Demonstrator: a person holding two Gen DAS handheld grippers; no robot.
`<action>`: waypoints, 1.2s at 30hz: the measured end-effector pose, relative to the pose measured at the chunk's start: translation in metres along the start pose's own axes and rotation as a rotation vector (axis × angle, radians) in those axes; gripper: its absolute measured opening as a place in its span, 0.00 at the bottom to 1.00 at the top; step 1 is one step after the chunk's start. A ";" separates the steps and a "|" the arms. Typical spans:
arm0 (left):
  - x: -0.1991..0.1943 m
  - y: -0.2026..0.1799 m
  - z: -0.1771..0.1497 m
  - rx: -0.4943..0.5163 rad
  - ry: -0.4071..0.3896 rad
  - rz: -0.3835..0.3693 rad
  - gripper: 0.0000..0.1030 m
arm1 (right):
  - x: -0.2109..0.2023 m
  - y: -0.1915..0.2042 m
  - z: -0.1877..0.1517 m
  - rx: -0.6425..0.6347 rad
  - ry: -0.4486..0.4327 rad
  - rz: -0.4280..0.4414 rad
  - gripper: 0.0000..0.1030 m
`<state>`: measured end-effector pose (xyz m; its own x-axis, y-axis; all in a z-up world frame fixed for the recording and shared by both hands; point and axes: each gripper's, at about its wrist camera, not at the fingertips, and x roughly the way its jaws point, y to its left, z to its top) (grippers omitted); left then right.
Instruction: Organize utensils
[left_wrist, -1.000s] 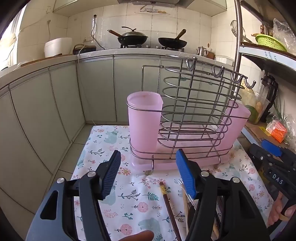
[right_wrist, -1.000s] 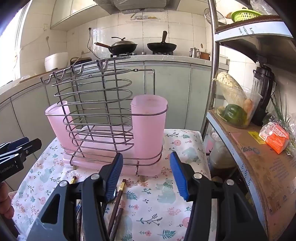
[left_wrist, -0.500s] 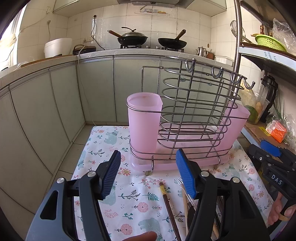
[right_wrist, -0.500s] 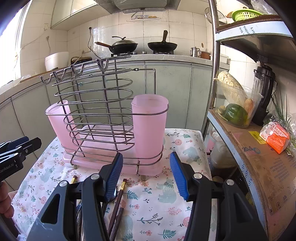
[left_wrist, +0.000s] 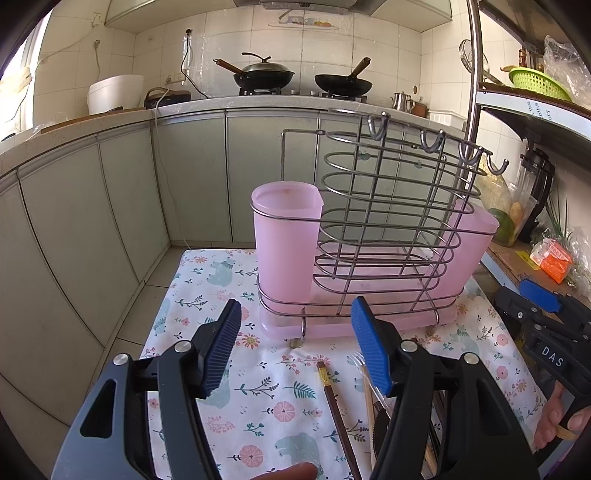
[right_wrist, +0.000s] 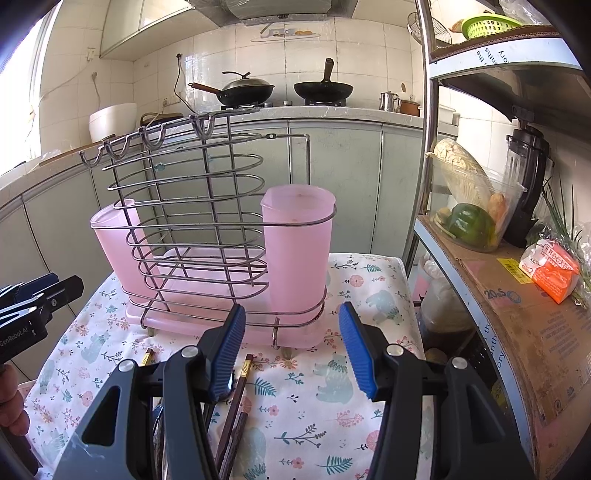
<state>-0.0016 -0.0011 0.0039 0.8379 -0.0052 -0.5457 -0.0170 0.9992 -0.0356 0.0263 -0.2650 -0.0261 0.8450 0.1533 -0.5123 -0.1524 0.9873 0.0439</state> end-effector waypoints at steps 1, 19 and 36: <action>0.000 0.000 0.000 0.000 0.000 0.000 0.60 | 0.000 0.000 0.000 0.000 0.000 0.000 0.51; 0.003 -0.001 -0.005 -0.002 0.008 0.000 0.60 | 0.002 -0.001 -0.002 0.003 0.008 0.000 0.51; 0.005 0.000 -0.008 0.000 0.014 -0.002 0.60 | 0.003 -0.001 -0.003 0.009 0.010 0.001 0.51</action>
<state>-0.0015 -0.0014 -0.0052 0.8300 -0.0078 -0.5577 -0.0153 0.9992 -0.0369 0.0275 -0.2656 -0.0308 0.8396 0.1540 -0.5209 -0.1489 0.9875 0.0519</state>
